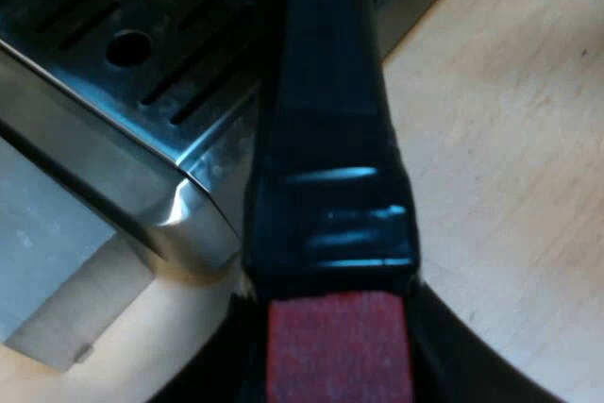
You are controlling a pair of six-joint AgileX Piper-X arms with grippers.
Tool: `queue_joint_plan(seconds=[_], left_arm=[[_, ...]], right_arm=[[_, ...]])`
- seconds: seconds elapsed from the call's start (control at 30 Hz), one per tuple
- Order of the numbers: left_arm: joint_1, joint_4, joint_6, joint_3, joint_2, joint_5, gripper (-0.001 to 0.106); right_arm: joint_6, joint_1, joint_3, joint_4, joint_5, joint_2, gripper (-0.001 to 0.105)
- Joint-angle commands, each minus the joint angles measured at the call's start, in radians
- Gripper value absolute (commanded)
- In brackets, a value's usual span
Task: Put the handle in the coffee machine
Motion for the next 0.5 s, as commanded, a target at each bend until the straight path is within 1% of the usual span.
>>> queue_joint_plan(seconds=[0.03,0.13,0.2,0.27,0.33,0.4,0.5], left_arm=[[0.001,-0.077,0.01,-0.017,0.028,0.064,0.0],[0.001,-0.125,0.01,-0.017,0.065,0.073,0.0],[0.001,-0.138,0.01,-0.017,0.086,0.073,0.0],[0.001,-0.155,0.01,-0.017,0.118,0.073,0.0],[0.001,-0.169,0.01,-0.017,0.146,0.073,0.0],[0.001,-0.18,0.01,-0.017,0.158,0.073,0.0],[0.001,-0.194,0.01,-0.017,0.158,0.075,0.0]], right_arm=[[-0.012,0.003,-0.003,-0.068,0.036,0.03,0.07],[-0.014,0.003,-0.003,-0.165,0.036,0.101,0.07],[-0.026,0.003,-0.003,-0.193,0.036,0.125,0.07],[-0.064,0.003,-0.005,-0.251,0.036,0.157,0.07],[-0.138,0.003,-0.011,-0.347,0.036,0.215,0.07],[-0.155,0.003,-0.022,-0.384,0.036,0.247,0.07],[-0.155,0.003,-0.044,-0.39,0.036,0.28,0.07]])
